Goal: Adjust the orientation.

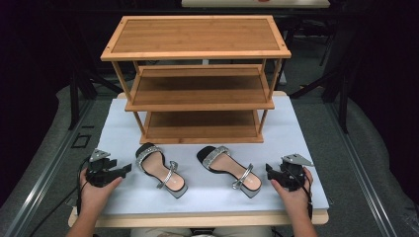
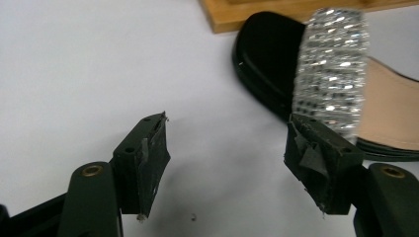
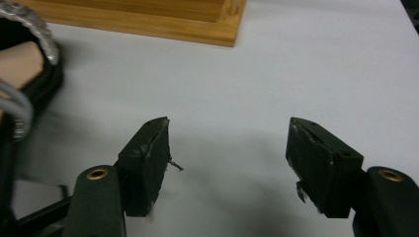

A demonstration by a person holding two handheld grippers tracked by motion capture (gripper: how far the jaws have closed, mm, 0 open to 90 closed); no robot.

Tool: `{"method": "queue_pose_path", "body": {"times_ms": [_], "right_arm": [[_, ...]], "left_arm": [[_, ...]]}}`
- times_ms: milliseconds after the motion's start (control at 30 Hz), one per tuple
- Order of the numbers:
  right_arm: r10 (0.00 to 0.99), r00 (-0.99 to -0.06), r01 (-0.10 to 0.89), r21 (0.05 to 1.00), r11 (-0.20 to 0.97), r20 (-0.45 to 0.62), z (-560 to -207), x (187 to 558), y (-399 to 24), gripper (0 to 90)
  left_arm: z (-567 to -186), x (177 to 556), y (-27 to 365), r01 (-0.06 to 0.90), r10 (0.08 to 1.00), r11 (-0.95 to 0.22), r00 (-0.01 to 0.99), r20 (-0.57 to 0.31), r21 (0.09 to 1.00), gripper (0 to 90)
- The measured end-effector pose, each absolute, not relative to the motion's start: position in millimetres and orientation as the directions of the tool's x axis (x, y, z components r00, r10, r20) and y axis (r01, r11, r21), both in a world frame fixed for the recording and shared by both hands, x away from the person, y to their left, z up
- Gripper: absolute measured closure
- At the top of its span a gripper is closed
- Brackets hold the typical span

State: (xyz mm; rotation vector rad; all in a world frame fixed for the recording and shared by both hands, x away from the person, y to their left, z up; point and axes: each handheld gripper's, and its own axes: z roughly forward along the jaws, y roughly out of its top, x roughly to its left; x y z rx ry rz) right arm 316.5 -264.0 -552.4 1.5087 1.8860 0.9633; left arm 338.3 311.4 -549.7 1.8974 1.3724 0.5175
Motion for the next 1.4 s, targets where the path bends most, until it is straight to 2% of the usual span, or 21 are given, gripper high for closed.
{"method": "queue_pose_path", "body": {"times_ms": [267,500,867,1400], "right_arm": [[0.962,-0.273,0.577,0.803,0.15,0.017,-552,309,-248,32.6],[0.962,-0.268,0.592,0.796,0.125,0.048,-553,309,-251,32.9],[0.965,-0.249,0.607,0.79,0.087,0.085,-554,310,-255,32.9],[0.964,-0.244,0.616,0.785,0.067,0.109,-555,312,-256,33.1]], "left_arm": [[-547,334,298,0.639,0.919,-0.182,0.381,-0.101,0.748,32.3],[-546,331,295,0.654,0.918,-0.173,0.378,-0.12,0.737,32.7],[-530,321,284,0.644,0.896,-0.167,0.416,-0.158,0.746,40.1],[-540,339,268,0.678,0.93,-0.138,0.34,-0.142,0.722,42.2]]}}
